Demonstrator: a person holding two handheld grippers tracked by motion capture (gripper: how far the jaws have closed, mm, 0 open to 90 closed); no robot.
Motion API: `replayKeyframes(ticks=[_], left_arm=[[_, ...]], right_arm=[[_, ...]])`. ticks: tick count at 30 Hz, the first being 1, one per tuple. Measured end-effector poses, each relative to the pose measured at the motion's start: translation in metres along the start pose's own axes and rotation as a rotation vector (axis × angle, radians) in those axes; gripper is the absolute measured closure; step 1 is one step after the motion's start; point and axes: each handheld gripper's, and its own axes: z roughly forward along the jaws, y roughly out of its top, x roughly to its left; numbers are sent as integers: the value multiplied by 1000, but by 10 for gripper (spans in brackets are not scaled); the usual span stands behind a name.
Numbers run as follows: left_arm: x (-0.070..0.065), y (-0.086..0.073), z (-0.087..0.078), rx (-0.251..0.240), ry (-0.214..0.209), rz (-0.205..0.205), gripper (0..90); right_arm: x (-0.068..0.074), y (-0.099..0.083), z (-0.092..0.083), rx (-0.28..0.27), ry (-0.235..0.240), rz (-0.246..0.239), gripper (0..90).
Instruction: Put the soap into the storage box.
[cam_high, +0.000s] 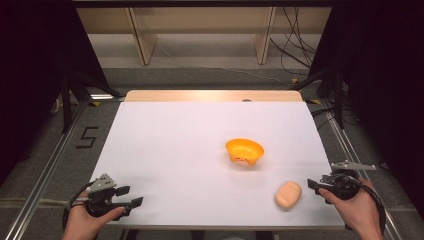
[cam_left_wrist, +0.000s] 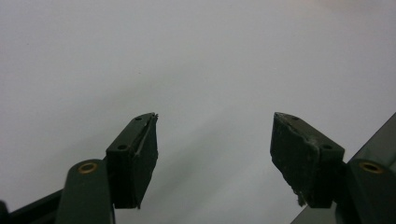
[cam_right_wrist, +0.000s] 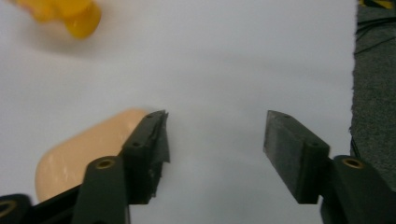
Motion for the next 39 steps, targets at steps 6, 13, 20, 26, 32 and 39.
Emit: replayKeyframes(ticks=[6,13,20,26,32,39], left_arm=[[-1,0,0,4,-9,-6,318],[-1,0,0,-13,-1,-5,319],[0,0,0,2,-11,-6,318],[-1,-1,1,2,-11,-16,318],[0,-1,0,-1,-2,-5,318],[0,-1,0,-2,-3,-3,318]], right_arm=[[6,5,-2,65,50,-164,285],[12,17,-4,234,149,-431,318],[19,25,4,337,163,-716,298],[30,27,18,382,211,-845,239],[36,30,28,410,228,-876,215],[43,34,35,414,245,-941,204]])
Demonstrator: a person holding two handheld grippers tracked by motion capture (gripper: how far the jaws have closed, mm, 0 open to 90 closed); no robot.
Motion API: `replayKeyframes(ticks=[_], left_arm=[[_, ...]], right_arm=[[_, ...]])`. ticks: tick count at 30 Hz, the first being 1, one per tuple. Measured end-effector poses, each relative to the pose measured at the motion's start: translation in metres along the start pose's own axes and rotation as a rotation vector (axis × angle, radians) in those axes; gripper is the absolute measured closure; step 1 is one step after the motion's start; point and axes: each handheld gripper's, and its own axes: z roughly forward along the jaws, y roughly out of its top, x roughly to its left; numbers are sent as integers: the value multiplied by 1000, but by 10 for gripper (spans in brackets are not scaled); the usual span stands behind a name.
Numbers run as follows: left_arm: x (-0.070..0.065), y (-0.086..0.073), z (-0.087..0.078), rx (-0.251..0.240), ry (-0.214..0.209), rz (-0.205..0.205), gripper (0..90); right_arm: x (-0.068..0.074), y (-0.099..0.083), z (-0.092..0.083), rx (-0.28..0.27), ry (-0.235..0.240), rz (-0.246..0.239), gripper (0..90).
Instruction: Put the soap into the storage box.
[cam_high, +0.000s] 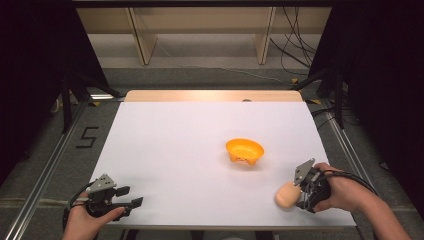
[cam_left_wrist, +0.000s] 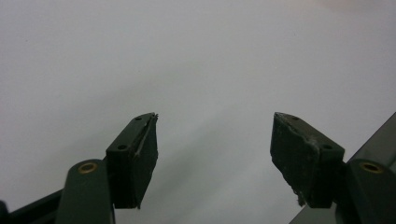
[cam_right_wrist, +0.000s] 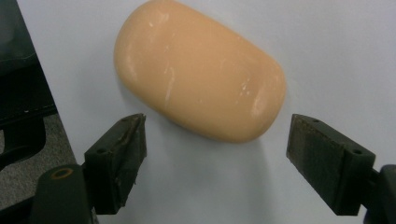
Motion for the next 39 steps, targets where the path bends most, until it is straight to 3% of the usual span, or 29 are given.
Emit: replayKeyframes(ticks=[1,3,5,9,10,13,14,19,20,21,23,24,25,30,31,33,34,35,39], left_arm=[[0,0,0,0,0,0,318],[0,0,1,-12,4,-8,318],[-1,0,1,-11,-4,-31,318],[-1,0,1,-10,0,-17,318],[0,0,0,5,-1,5,318],[-1,0,1,-12,4,-11,318],[0,0,1,-10,5,-6,318],[-1,-1,1,-12,-4,-28,318],[0,0,0,2,-4,-12,318],[0,0,0,2,-5,-14,318],[-1,0,0,-4,-1,-14,318],[1,0,0,-6,8,4,318],[0,0,0,0,-2,-6,318],[-2,-1,1,-17,-1,-32,318],[1,0,1,-11,4,1,318],[0,0,0,-2,0,-3,318],[1,0,0,-2,0,-3,318],[-1,0,0,-13,-6,-18,318],[-1,0,0,-16,-4,-20,318]], right_arm=[[1,2,2,5,4,17,203],[-1,4,5,2,2,-16,196],[-1,6,6,15,6,-3,191],[-2,9,8,11,21,-7,174],[-2,10,9,10,28,-12,173],[-1,13,11,20,31,-11,156],[-2,14,13,15,33,-30,154],[-1,19,16,24,40,-9,155],[-2,20,18,17,54,-31,155],[-1,21,19,26,45,-11,157],[-2,23,21,18,56,-38,160],[-1,24,22,35,63,-15,160],[-1,24,23,34,58,-17,160],[-1,26,25,41,65,-12,191],[-1,27,25,49,67,-18,200],[-1,28,26,48,78,-17,213],[-3,28,27,41,77,-42,218],[-2,29,26,56,74,-15,224],[-2,31,28,67,76,-7,248]])
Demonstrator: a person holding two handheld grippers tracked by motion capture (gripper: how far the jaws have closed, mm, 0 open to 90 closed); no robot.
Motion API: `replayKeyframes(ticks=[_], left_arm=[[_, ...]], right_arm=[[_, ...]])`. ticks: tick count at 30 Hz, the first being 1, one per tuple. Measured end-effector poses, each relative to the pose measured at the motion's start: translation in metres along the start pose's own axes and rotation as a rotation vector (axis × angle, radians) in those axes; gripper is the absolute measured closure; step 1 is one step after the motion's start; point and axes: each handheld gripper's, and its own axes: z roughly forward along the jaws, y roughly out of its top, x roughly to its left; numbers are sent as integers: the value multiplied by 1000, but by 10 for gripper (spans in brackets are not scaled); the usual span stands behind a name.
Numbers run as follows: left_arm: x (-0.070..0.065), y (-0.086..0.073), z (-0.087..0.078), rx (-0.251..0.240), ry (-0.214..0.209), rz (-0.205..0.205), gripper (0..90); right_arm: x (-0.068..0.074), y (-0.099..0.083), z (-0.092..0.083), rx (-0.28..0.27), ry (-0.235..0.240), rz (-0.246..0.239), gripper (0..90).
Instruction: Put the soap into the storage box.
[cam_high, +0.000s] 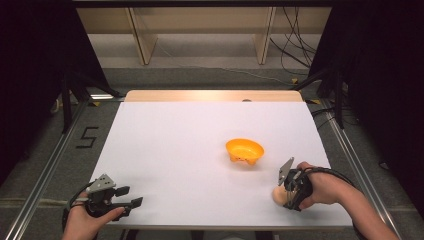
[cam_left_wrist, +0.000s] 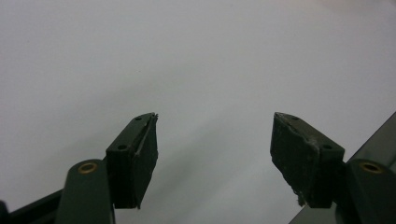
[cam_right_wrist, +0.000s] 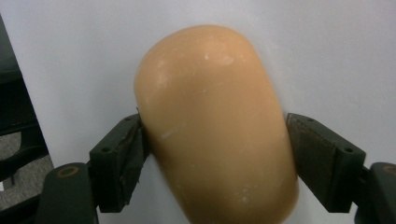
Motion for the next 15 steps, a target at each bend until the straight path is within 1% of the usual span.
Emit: replayKeyframes(ticks=[1,2,4,5,6,8,9,10,12,15], left_arm=[[0,0,0,4,-6,-10,318],[0,0,0,9,-7,-10,318],[0,0,0,3,-4,-11,318],[0,0,0,1,-1,-11,318],[0,0,0,-1,0,1,318],[0,0,0,-2,0,0,318],[0,0,0,-1,0,0,318],[0,0,0,-1,0,0,318],[0,0,0,-1,0,-1,318],[0,0,-1,0,-1,0,318]], right_arm=[[0,1,0,6,6,3,252],[0,1,-1,10,10,0,257],[0,2,-1,19,15,3,262],[0,2,0,12,8,-6,263],[0,3,0,18,10,-7,264],[0,3,0,23,7,-1,264],[0,4,0,26,9,-3,265],[-1,5,0,30,10,7,266],[-1,6,0,37,16,11,264],[-2,6,0,37,17,17,255]])
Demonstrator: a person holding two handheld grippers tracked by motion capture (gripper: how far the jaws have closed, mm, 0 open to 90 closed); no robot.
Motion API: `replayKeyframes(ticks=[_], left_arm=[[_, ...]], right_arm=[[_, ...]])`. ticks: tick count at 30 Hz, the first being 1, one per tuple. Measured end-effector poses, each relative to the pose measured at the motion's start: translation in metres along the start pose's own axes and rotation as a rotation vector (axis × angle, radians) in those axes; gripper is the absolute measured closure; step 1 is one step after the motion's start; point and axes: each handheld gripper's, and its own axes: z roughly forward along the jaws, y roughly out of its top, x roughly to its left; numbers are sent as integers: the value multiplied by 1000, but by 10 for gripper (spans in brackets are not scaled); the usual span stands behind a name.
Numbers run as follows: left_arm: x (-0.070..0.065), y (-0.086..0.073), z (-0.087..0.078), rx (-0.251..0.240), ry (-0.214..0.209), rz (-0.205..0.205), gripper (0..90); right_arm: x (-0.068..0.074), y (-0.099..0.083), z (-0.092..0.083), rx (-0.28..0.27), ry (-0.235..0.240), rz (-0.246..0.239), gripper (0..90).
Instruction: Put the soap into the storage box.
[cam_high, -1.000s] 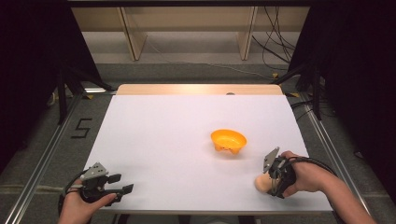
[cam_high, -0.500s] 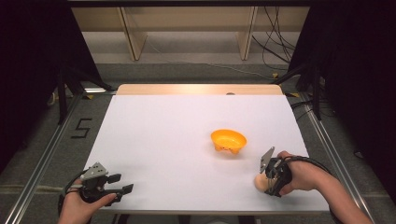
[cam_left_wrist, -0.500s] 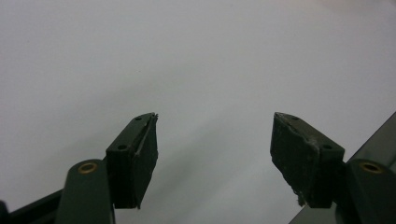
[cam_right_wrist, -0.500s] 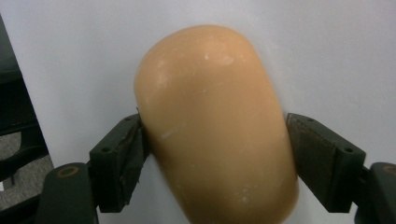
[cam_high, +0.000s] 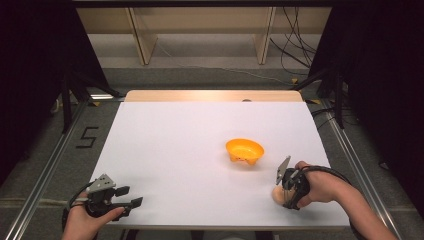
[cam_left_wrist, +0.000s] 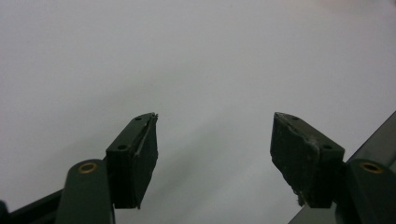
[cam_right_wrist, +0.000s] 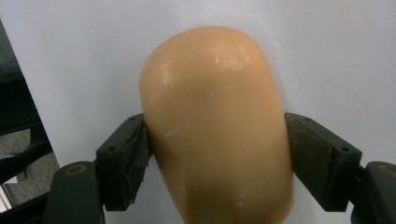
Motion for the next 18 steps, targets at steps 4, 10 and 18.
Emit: replayKeyframes(ticks=[4,10,18], left_arm=[[0,0,0,-7,3,-3,318],[0,0,0,-7,3,-2,318],[1,0,0,-4,4,-1,319]], right_arm=[[2,2,1,15,-6,37,240],[1,2,0,2,-12,32,284],[-2,3,-2,17,-1,63,331]])
